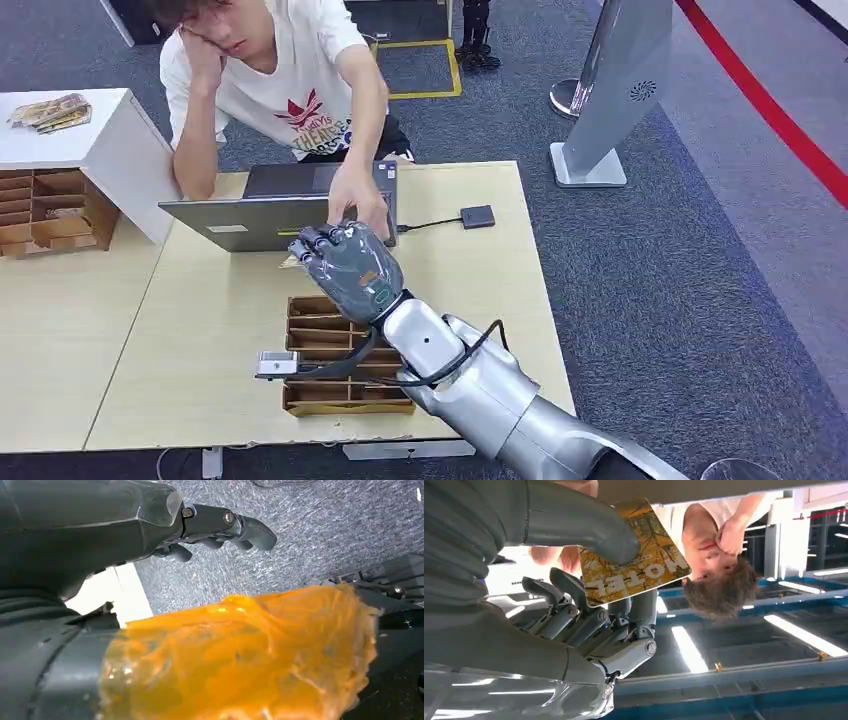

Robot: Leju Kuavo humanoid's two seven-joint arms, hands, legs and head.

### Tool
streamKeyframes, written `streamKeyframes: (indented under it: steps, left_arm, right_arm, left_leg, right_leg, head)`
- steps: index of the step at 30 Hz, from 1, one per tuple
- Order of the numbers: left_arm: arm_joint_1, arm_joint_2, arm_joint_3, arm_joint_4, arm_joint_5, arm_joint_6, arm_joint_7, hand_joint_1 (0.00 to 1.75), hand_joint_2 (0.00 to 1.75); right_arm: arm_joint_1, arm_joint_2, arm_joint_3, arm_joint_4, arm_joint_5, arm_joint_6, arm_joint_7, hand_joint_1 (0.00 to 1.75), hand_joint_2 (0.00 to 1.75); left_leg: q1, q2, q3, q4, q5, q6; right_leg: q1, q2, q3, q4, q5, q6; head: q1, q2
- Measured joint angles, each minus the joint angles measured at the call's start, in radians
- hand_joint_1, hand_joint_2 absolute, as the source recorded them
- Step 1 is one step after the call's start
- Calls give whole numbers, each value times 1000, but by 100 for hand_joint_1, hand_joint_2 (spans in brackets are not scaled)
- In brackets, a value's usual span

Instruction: Pass the card to the sensor for recognition and then transmit it.

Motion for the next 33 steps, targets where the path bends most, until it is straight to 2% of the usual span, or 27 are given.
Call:
streamKeyframes:
  steps: [11,16,18,22,26,33]
  left_arm:
    - [0,0,-15,0,11,3,2,0,0]
    - [0,0,-16,0,22,8,2,0,0]
    - [1,0,-16,0,34,10,1,0,0]
    - [6,0,-16,0,66,19,-7,0,0]
    - [13,1,-16,0,96,28,-22,0,0]
    - [30,6,-14,0,132,42,-43,0,0]
  right_arm:
    - [9,0,-1,8,-13,-4,-10,175,175]
    - [29,0,-14,-2,-112,3,-48,175,175]
    - [56,0,-30,-42,-232,46,-86,175,175]
    - [136,0,-86,-196,-617,212,-153,175,175]
    - [220,-3,-164,-388,-968,380,-167,175,175]
    - [316,-40,-266,-564,-1251,503,-165,175,175]
  left_leg:
    - [0,0,0,0,0,0]
    - [0,0,0,0,0,0]
    - [0,0,0,0,0,0]
    - [0,0,0,0,-1,1]
    - [0,0,0,0,-1,1]
    - [0,0,0,1,-1,1]
  right_leg:
    - [0,0,0,0,0,0]
    - [0,0,0,0,0,0]
    - [0,0,0,0,0,0]
    - [0,0,0,0,0,0]
    - [0,0,0,0,0,1]
    - [0,0,0,-1,0,1]
  head:
    - [0,0]
    - [0,0]
    - [0,0]
    - [0,0]
    - [0,0]
    - [0,0]
